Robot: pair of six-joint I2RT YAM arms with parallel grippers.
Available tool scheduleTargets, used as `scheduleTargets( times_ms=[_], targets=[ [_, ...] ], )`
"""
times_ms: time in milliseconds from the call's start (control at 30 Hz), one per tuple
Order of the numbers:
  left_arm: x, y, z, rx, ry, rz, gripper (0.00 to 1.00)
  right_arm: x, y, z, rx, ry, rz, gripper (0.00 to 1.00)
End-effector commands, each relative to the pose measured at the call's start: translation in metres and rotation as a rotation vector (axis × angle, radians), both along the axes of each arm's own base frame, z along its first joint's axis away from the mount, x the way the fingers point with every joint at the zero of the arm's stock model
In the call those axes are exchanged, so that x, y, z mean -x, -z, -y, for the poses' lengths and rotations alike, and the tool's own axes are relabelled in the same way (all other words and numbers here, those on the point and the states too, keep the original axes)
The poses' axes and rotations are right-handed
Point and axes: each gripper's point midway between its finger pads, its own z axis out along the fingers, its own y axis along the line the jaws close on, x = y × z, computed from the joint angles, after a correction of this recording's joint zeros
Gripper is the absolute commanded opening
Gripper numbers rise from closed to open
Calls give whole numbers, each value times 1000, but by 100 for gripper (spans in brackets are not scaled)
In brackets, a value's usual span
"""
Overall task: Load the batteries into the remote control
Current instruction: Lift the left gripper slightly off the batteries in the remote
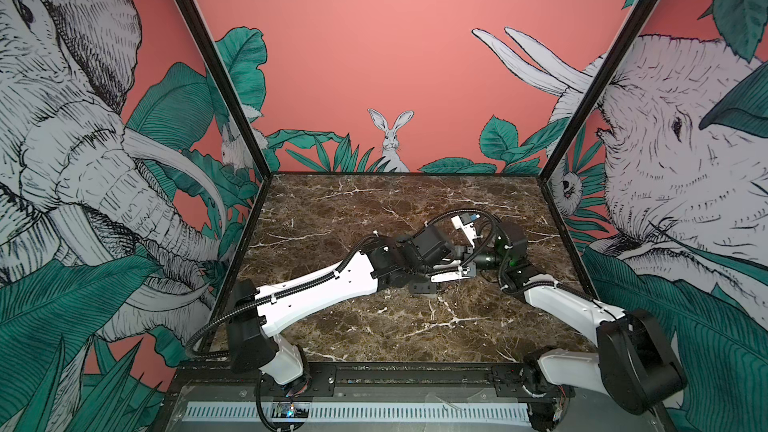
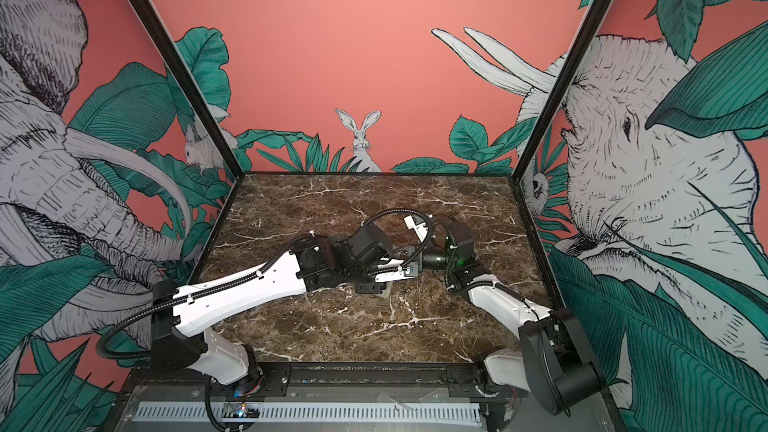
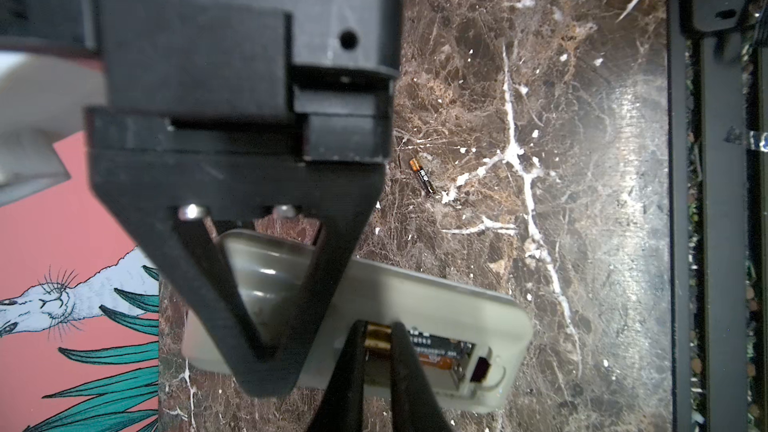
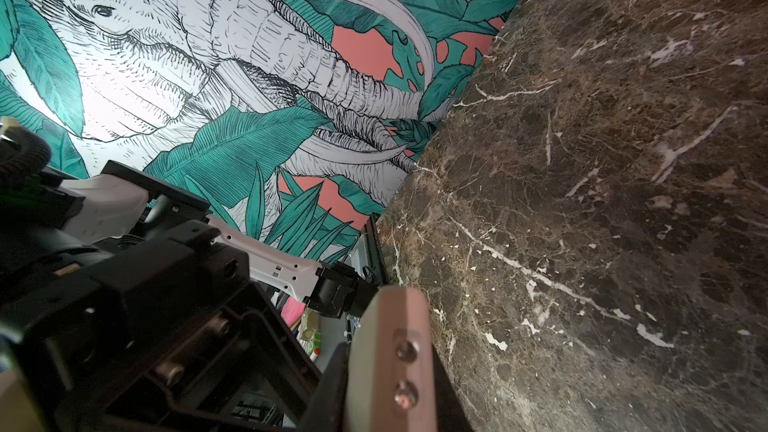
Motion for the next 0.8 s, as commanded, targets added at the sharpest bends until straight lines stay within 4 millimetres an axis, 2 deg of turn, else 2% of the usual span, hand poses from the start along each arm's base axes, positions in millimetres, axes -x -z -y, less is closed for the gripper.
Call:
scheduleTargets(
  times_ms=[0, 367, 600, 767],
  targets=[
    [14, 24, -2, -35, 24, -80, 15, 14, -49, -3, -105, -83, 205, 0],
    [12, 9, 2, 56, -18, -79, 15, 13, -43, -4, -89, -78, 197, 0],
    [9, -18, 2, 148, -40, -43, 21, 14, -43, -3, -85, -75, 200, 0],
    [15, -38, 1, 224, -45, -57, 24, 12, -39, -3, -74, -70, 195, 0]
  ],
)
